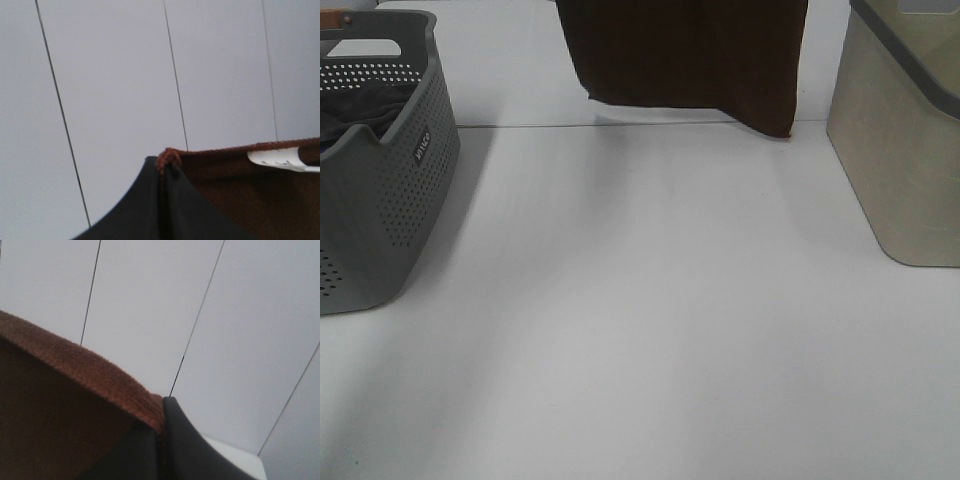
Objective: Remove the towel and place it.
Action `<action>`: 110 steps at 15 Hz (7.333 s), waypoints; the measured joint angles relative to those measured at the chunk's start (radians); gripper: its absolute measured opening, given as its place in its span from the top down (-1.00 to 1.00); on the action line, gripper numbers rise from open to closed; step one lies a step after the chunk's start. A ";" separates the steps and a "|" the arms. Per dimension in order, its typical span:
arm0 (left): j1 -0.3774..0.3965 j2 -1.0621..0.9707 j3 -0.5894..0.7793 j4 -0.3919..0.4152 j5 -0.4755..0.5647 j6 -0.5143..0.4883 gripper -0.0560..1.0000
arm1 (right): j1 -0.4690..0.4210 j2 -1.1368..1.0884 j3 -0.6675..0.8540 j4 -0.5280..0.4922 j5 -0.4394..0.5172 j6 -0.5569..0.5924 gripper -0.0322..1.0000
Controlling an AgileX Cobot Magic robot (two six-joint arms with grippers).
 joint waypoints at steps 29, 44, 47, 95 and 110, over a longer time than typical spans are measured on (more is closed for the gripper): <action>-0.215 -0.726 1.156 -0.523 0.949 0.038 0.89 | 0.000 -0.432 0.873 0.403 0.908 0.079 0.94; -0.392 -0.756 1.620 -0.648 0.797 -0.064 0.89 | 0.000 -0.547 1.457 0.497 0.808 0.078 0.89; -0.388 -0.756 1.628 -0.642 0.799 -0.028 0.49 | -0.004 -0.547 1.464 0.426 0.803 0.079 0.59; 0.005 0.292 0.324 -0.491 0.673 0.131 -0.22 | -0.040 0.806 -0.121 0.016 0.458 0.211 0.04; 0.054 0.408 0.315 -0.483 0.519 0.101 -0.12 | -0.050 0.765 -0.129 -0.006 0.532 0.211 0.94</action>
